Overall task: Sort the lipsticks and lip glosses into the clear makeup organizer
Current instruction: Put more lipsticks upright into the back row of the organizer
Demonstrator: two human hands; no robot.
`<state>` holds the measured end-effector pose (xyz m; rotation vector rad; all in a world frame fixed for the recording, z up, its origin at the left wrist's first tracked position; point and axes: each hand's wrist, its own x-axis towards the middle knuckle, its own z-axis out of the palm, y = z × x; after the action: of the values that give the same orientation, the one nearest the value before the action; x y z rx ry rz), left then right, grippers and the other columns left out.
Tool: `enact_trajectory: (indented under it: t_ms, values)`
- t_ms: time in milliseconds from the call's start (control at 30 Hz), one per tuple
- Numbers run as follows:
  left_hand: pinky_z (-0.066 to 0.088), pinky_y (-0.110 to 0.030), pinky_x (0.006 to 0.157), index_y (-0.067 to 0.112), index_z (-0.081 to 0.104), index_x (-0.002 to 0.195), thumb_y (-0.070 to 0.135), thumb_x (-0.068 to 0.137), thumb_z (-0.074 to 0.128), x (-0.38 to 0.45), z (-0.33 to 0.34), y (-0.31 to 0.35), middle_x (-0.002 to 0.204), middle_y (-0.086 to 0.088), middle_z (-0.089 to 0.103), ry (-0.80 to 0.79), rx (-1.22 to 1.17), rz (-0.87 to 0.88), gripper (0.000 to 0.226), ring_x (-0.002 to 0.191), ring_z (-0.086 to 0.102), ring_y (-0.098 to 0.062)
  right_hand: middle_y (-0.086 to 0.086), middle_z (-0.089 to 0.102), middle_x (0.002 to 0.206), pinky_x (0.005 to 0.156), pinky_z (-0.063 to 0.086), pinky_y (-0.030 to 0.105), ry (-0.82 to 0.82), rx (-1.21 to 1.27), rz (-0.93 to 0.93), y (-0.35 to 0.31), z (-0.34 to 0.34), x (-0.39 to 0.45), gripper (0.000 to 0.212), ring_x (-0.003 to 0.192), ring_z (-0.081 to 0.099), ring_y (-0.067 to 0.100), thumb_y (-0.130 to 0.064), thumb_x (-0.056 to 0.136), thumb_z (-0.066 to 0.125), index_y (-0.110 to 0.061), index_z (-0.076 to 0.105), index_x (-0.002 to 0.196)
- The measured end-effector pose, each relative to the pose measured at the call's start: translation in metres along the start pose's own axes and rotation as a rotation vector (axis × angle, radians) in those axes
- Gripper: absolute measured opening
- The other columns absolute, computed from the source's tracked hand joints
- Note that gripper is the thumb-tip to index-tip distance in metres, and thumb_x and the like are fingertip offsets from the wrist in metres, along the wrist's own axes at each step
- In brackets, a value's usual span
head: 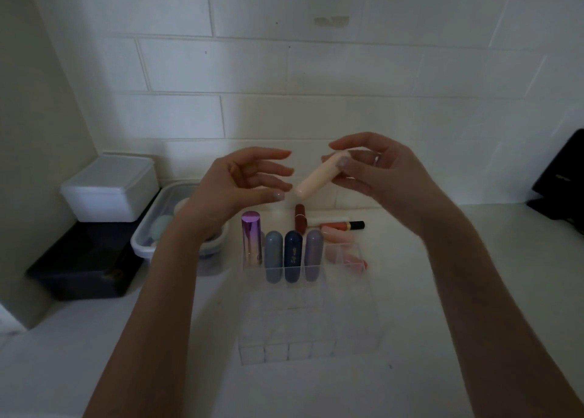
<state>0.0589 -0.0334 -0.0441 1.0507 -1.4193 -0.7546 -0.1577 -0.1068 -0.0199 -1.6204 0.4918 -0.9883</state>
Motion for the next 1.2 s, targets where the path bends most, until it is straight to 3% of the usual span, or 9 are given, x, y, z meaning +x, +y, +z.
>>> enact_trajectory:
  t_ms: [167, 333, 533, 600, 700, 833, 967, 1067, 1200]
  values:
    - [0.055, -0.020, 0.078, 0.021, 0.066, 0.100, -0.006, 0.074, 0.070, -0.002, -0.019, -0.001, 0.097, -0.002, 0.071, 0.128, 0.285, 0.046, 0.037, 0.085, 0.068, -0.012, 0.008, 0.076, 0.096, 0.085, 0.057, 0.029, -0.207, -0.339, 0.097, -0.024, -0.018, -0.013, 0.020, 0.095, 0.071, 0.020, -0.002, 0.078, 0.068, -0.010, 0.060, 0.095]
    - [0.055, -0.016, 0.078, 0.021, 0.068, 0.092, -0.003, 0.077, 0.069, 0.001, -0.006, -0.009, 0.092, 0.000, 0.072, -0.029, 0.494, -0.017, 0.029, 0.083, 0.070, -0.009, 0.008, 0.075, 0.095, 0.084, 0.057, 0.030, -0.352, -0.530, 0.189, -0.019, -0.005, -0.011, 0.018, 0.093, 0.072, 0.023, -0.003, 0.077, 0.072, -0.014, 0.060, 0.082]
    - [0.054, -0.011, 0.074, 0.015, 0.068, 0.094, -0.005, 0.080, 0.066, 0.003, -0.003, -0.015, 0.091, 0.002, 0.071, -0.144, 0.498, -0.071, 0.025, 0.085, 0.070, -0.007, -0.002, 0.071, 0.091, 0.087, 0.054, 0.038, -0.522, -0.772, 0.244, -0.009, 0.003, -0.008, 0.018, 0.089, 0.066, 0.021, -0.007, 0.073, 0.077, -0.016, 0.063, 0.078]
    - [0.053, -0.009, 0.071, 0.015, 0.068, 0.095, -0.006, 0.081, 0.064, 0.004, -0.002, -0.018, 0.089, 0.002, 0.070, -0.181, 0.516, -0.111, 0.025, 0.083, 0.070, -0.005, -0.007, 0.068, 0.086, 0.084, 0.053, 0.035, -0.526, -0.807, 0.257, -0.008, 0.003, -0.008, 0.012, 0.082, 0.062, 0.017, -0.016, 0.076, 0.076, -0.018, 0.064, 0.079]
    - [0.048, -0.002, 0.068, 0.011, 0.068, 0.101, -0.009, 0.085, 0.056, 0.010, 0.005, -0.028, 0.097, -0.007, 0.069, -0.237, 0.662, -0.189, 0.028, 0.084, 0.065, -0.007, 0.001, 0.071, 0.093, 0.077, 0.051, 0.027, -0.473, -0.750, 0.282, -0.008, -0.003, -0.007, 0.012, 0.081, 0.062, 0.016, -0.032, 0.080, 0.069, -0.021, 0.067, 0.085]
    - [0.040, 0.000, 0.050, 0.008, 0.064, 0.114, -0.001, 0.089, 0.051, 0.023, 0.011, -0.039, 0.100, -0.003, 0.062, -0.294, 0.923, -0.099, 0.030, 0.073, 0.052, -0.002, -0.002, 0.069, 0.092, 0.063, 0.050, 0.012, -0.270, -0.656, 0.259, 0.005, -0.017, -0.001, 0.018, 0.078, 0.064, 0.005, -0.036, 0.086, 0.061, -0.022, 0.067, 0.094]
    - [0.041, -0.005, 0.071, 0.018, 0.068, 0.109, -0.013, 0.084, 0.050, 0.028, 0.015, -0.031, 0.115, -0.003, 0.064, -0.271, 0.892, -0.128, 0.044, 0.095, 0.051, -0.005, -0.003, 0.064, 0.086, 0.061, 0.046, 0.015, -0.112, -0.638, 0.192, 0.037, -0.018, 0.008, 0.012, 0.072, 0.059, 0.009, -0.023, 0.085, 0.066, -0.019, 0.067, 0.097]
    - [0.045, -0.017, 0.082, 0.021, 0.070, 0.106, -0.008, 0.081, 0.058, 0.032, 0.018, -0.035, 0.115, 0.001, 0.066, -0.365, 0.904, -0.171, 0.040, 0.098, 0.057, -0.005, 0.001, 0.063, 0.086, 0.059, 0.045, 0.014, -0.224, -0.667, 0.231, 0.062, -0.010, 0.010, 0.025, 0.069, 0.055, 0.010, -0.013, 0.079, 0.072, -0.021, 0.065, 0.102]
    - [0.047, -0.025, 0.088, 0.022, 0.072, 0.103, 0.004, 0.080, 0.064, 0.036, 0.027, -0.045, 0.112, 0.003, 0.067, -0.489, 0.887, -0.204, 0.031, 0.106, 0.060, -0.012, -0.003, 0.059, 0.082, 0.061, 0.044, 0.014, -0.311, -0.661, 0.272, 0.081, -0.004, 0.011, 0.033, 0.069, 0.051, 0.010, 0.000, 0.082, 0.060, -0.013, 0.055, 0.112]
